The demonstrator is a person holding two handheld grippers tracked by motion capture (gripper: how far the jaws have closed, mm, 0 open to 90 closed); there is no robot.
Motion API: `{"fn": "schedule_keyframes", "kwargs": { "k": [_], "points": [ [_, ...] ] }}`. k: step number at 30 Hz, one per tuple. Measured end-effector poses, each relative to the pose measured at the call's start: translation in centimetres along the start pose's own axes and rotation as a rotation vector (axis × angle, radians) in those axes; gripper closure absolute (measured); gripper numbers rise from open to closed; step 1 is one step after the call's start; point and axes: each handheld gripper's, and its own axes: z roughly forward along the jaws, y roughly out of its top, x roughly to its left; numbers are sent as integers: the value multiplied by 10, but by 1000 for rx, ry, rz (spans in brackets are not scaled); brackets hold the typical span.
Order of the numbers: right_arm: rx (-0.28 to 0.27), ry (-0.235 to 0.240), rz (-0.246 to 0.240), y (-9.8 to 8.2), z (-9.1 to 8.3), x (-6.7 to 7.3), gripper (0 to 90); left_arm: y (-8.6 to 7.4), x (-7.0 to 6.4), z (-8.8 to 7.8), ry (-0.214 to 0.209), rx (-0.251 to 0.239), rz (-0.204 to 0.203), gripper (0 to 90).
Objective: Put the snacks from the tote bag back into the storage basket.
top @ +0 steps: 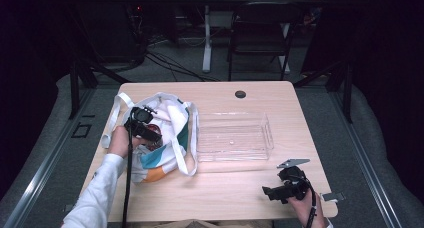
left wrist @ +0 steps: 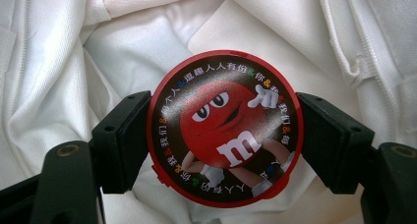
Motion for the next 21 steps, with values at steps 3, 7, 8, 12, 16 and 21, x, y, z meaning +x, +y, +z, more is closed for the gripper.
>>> {"fn": "schedule_keyframes", "kwargs": {
  "k": [3, 7, 8, 12, 16, 21],
  "points": [
    [1, -1, 2, 0, 0, 0, 39, 0, -1, -4, 5, -5, -3, 256],
    [1, -2, -1, 0, 0, 0, 39, 1, -3, -9, 12, -28, -7, 256],
    [0, -2, 1, 0, 0, 0, 39, 2, -3, -11, 18, -25, 3, 256],
    [4, -4, -2, 0, 1, 0, 39, 2, -2, -14, 21, -32, -2, 256],
    [-1, 0, 1, -1, 0, -1, 40, 1, 1, -18, 21, -40, -20, 257],
    [9, -7, -8, -1, -1, -1, 40, -1, 3, -23, 21, -50, -30, 258]
  ]
}}
